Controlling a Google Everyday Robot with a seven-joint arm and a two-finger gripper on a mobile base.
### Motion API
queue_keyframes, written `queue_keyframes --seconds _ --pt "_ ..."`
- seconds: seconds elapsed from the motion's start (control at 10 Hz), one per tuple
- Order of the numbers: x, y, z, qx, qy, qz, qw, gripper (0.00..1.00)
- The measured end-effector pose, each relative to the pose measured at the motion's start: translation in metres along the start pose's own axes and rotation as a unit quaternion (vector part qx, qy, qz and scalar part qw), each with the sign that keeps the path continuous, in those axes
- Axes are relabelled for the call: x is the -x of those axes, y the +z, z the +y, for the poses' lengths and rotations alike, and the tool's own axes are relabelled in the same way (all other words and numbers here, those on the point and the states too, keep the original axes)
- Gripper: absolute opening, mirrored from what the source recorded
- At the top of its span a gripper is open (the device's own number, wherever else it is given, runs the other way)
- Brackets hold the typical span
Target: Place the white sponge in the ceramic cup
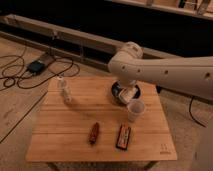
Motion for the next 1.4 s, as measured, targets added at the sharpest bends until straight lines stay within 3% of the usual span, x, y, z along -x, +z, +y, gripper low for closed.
queue_keyframes --seconds 0.4,0.9,1.4 --pt "-0.001 0.001 -0.001 0.001 0.002 0.001 1.0000 0.00" --pt "-0.027 -0.004 -0.011 0.032 0.008 0.040 0.9987 0.00" --pt "-0.036 -0.007 -0.017 0.042 0.021 0.080 0.9957 0.00"
